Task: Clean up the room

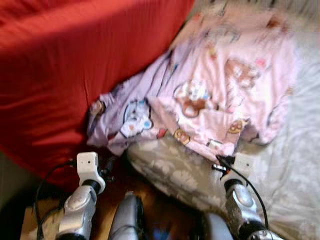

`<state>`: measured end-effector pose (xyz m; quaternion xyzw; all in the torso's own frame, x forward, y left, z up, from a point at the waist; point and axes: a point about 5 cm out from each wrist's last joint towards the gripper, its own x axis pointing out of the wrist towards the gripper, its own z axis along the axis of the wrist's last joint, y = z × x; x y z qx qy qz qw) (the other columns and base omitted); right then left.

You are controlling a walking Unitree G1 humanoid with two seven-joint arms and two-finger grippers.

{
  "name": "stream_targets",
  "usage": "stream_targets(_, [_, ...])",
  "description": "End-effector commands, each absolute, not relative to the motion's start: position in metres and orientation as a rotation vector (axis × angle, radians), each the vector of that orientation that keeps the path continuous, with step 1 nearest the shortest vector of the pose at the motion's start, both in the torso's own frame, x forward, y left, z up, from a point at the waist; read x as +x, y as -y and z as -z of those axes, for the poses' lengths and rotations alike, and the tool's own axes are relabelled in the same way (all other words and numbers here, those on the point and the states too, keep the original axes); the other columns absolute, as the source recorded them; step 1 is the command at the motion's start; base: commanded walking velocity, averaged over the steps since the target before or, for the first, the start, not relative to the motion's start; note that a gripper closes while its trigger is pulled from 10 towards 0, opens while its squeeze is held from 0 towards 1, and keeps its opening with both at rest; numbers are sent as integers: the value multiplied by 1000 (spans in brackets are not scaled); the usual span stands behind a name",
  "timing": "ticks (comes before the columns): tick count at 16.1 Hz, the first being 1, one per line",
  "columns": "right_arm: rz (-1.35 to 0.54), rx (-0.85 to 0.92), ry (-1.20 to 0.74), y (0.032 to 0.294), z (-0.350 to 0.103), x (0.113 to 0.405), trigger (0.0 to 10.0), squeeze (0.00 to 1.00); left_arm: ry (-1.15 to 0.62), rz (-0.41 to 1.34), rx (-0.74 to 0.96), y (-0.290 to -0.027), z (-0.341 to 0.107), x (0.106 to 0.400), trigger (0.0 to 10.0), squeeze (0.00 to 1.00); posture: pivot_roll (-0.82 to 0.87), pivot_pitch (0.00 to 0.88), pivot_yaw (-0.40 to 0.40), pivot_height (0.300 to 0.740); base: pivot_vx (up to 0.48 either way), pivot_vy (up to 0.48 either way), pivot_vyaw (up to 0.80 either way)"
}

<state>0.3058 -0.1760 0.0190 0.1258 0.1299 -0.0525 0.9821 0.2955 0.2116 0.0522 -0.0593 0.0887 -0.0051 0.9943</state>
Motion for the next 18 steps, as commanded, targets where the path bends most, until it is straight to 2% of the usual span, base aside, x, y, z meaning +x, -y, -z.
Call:
stream_targets(1, [79, 254, -260, 172, -16, 302, 10000, 0, -188, -21, -115, -219, -46, 294, 10000, 0, 90, 66, -16, 652, 0, 0, 0])
stream_targets(8, [85, 238, -250, 176, -20, 306, 10000, 0, -202, -42, -124, -215, -36, 302, 10000, 0, 79, 14, -22, 737, 0, 0, 0])
stream_targets(13, [86, 235, -243, 176, -21, 306, 10000, 0, -247, -57, -104, -219, -24, 296, 10000, 0, 78, 2, -19, 740, 0, 0, 0])
stream_targets(18, [82, 217, -243, 176, -21, 306, 10000, 0, -426, -82, -89, -223, 5, 275, 10000, 0, 71, 0, -12, 740, 0, 0, 0])
